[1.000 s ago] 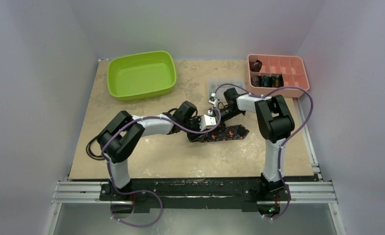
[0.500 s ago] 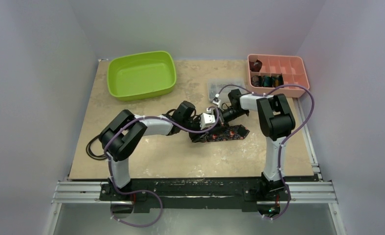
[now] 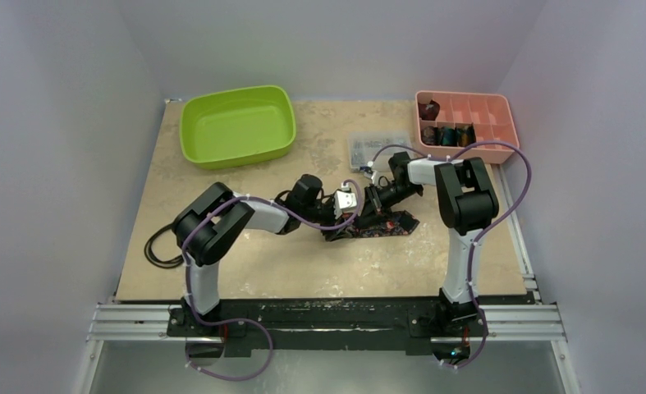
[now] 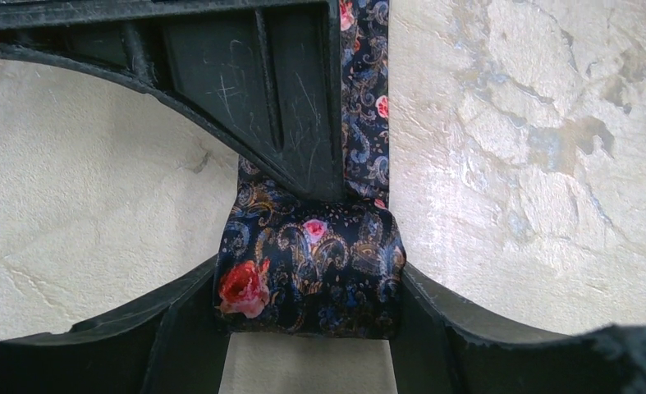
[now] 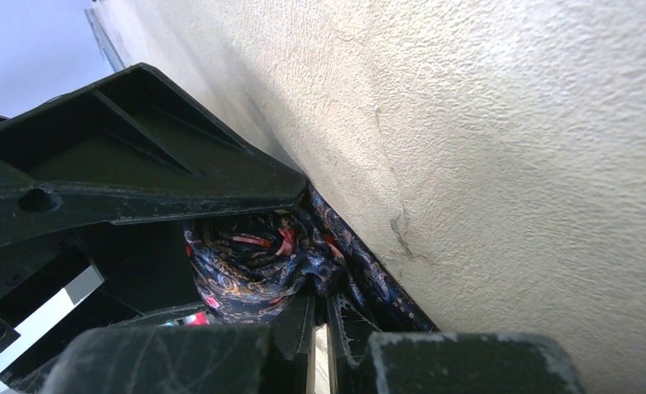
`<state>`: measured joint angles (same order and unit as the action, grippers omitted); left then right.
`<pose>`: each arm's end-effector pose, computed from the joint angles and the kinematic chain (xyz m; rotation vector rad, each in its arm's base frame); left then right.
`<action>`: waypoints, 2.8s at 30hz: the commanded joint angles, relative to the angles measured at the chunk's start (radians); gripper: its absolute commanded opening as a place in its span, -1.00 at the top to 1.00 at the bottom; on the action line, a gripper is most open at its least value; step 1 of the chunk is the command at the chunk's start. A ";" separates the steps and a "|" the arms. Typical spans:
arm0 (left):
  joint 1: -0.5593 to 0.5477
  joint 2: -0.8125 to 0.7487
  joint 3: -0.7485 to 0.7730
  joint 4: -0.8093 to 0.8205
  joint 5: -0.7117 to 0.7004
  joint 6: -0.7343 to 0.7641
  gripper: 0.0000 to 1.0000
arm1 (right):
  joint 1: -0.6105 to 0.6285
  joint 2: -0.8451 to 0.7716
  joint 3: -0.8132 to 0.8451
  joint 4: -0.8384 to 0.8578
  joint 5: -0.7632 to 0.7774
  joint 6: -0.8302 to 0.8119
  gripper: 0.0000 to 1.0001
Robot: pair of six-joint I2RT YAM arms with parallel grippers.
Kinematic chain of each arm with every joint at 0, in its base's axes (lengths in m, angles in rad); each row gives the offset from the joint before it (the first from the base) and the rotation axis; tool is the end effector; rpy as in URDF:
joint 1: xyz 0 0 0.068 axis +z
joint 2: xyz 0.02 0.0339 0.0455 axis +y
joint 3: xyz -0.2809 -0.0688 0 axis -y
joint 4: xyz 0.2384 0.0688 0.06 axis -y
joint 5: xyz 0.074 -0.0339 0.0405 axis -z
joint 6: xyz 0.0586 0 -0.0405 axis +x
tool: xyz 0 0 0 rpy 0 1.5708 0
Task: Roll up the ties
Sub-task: Roll the tie at the center of the board.
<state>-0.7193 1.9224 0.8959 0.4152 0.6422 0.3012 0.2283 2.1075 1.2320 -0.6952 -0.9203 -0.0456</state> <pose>0.2707 -0.2837 0.1349 1.3807 1.7018 -0.9357 0.3425 0.1274 0.1008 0.3748 -2.7188 -1.3546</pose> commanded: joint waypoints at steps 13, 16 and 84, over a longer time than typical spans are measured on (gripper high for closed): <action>-0.025 0.060 0.000 0.076 0.002 0.030 0.24 | 0.035 0.071 0.034 0.037 0.274 -0.080 1.00; -0.024 0.034 0.001 -0.031 -0.060 0.061 0.36 | 0.033 0.031 0.026 0.028 0.210 -0.083 0.92; -0.111 -0.093 0.082 -0.277 -0.128 0.254 -0.62 | -0.025 0.094 -0.041 -0.139 0.210 -0.192 1.00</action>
<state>-0.8310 1.8847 1.0206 0.1108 0.5255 0.4767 0.1680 2.1574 1.2331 -0.8875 -0.9405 -0.1555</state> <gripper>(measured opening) 0.803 0.025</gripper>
